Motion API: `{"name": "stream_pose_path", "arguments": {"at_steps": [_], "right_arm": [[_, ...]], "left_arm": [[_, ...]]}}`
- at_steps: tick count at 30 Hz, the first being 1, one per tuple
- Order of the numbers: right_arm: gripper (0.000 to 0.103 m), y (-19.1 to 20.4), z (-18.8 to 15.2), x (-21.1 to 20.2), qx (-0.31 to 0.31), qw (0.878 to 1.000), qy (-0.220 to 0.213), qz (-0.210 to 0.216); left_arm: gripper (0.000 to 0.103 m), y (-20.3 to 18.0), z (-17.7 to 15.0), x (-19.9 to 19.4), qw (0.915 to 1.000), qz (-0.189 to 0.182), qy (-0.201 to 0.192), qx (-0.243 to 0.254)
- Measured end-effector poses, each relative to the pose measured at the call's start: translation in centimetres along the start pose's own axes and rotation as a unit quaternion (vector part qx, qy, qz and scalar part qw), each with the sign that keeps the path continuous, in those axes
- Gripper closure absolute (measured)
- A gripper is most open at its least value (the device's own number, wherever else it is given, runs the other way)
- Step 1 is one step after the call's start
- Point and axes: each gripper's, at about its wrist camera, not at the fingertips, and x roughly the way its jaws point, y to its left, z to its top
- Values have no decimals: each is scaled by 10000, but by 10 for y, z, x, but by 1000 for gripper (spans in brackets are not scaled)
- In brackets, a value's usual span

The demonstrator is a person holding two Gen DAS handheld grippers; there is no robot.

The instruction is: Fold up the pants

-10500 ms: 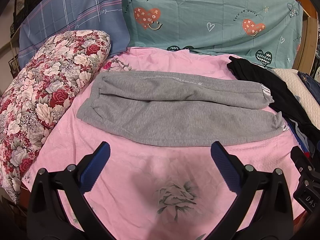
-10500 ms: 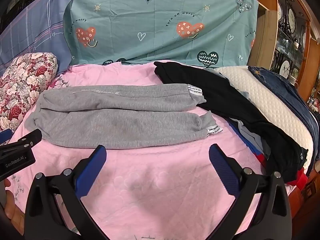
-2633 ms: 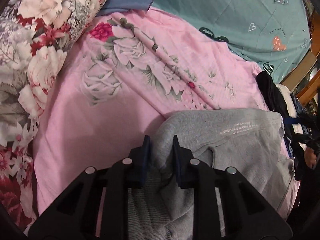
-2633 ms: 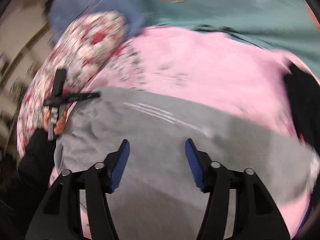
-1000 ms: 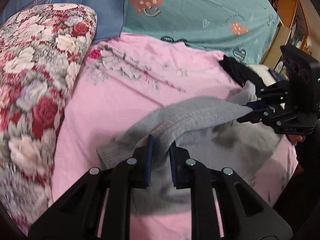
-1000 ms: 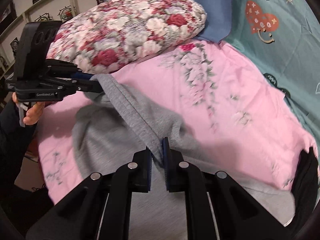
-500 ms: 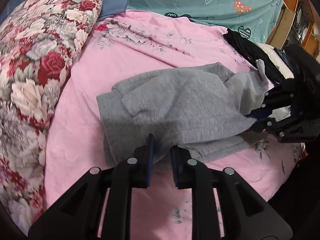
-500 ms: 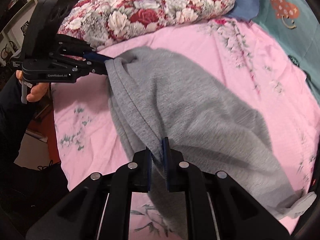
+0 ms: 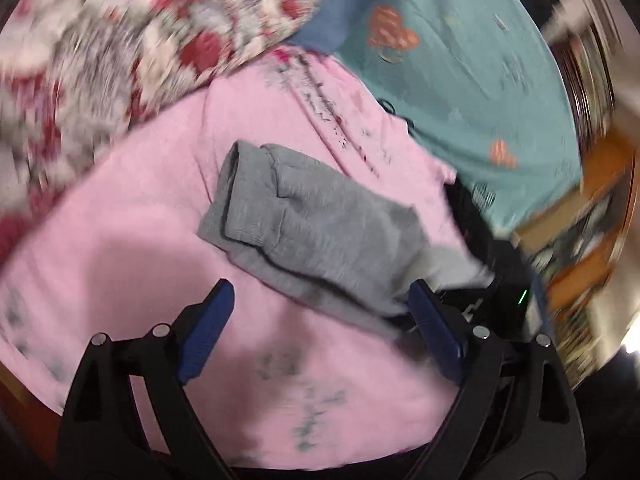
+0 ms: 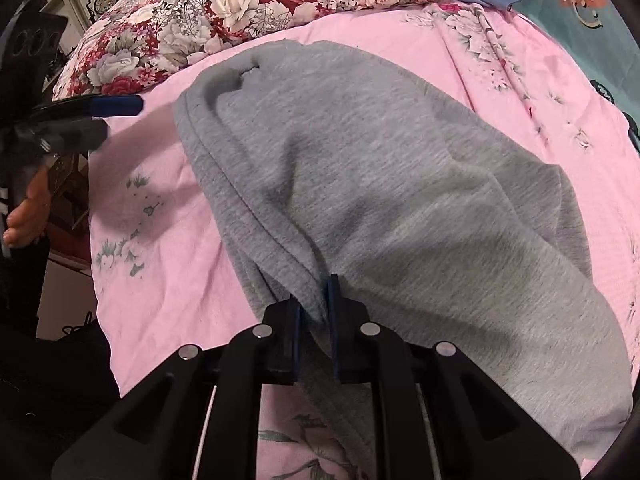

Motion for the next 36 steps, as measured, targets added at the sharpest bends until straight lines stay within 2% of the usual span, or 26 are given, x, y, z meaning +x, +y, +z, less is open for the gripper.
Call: {"name": "stream_pose_path", "arguments": {"at_steps": [2, 4, 6, 13, 14, 15, 16, 17, 18, 22, 24, 27, 31, 32, 34, 36], "right_arm": [[91, 0, 0, 0, 8, 10000, -18, -11], [91, 0, 0, -1, 24, 10000, -25, -23], [91, 0, 0, -1, 28, 10000, -46, -38], [91, 0, -4, -2, 58, 9999, -144, 1], [91, 0, -4, -2, 68, 9999, -150, 20], [91, -1, -5, -3, 66, 9999, -154, 35], [91, -1, -5, -3, 66, 9998, -162, 46], [91, -1, -5, -3, 65, 9998, -164, 51], [91, -1, -4, -3, 66, 9998, -161, 50], [91, 4, -2, -16, 0, 9997, -236, 94], [91, 9, 0, -24, -74, 9996, -277, 69], [91, 13, -4, -11, -120, 9999, -44, 9], [84, 17, -2, -2, -141, 9999, 35, -76], [79, 17, 1, -5, -122, 9998, 127, -89], [74, 16, 8, -16, 35, 9995, 173, 274], [69, 18, 17, -31, 174, 9979, -18, 616]], "left_arm": [[15, 10, 8, 11, 9967, -66, 121, -795], [20, 18, 15, 24, 9916, -18, 201, -1278], [23, 23, 21, 34, 9887, 166, 224, -1476], [25, 26, 39, 60, 9839, 238, 230, -1758], [29, 27, 41, 61, 9831, 252, 212, -1800], [36, 28, 43, 62, 9828, 322, 183, -1808], [67, 29, 47, 62, 9830, 384, 170, -1786], [82, 29, 50, 60, 9834, 384, 134, -1770], [82, 30, 52, 56, 9835, 292, 69, -1782], [84, 26, 50, 43, 9861, 462, -121, -1592], [84, 27, 44, 46, 9867, 623, -35, -1501], [84, 41, 36, 61, 9832, 934, 202, -1557], [83, 40, 36, 62, 9860, 959, 178, -1353], [82, 37, 37, 61, 9868, 1014, 180, -1251], [80, 32, 37, 61, 9876, 1121, 178, -1081], [76, 28, 37, 58, 9880, 1193, 142, -970]]}}
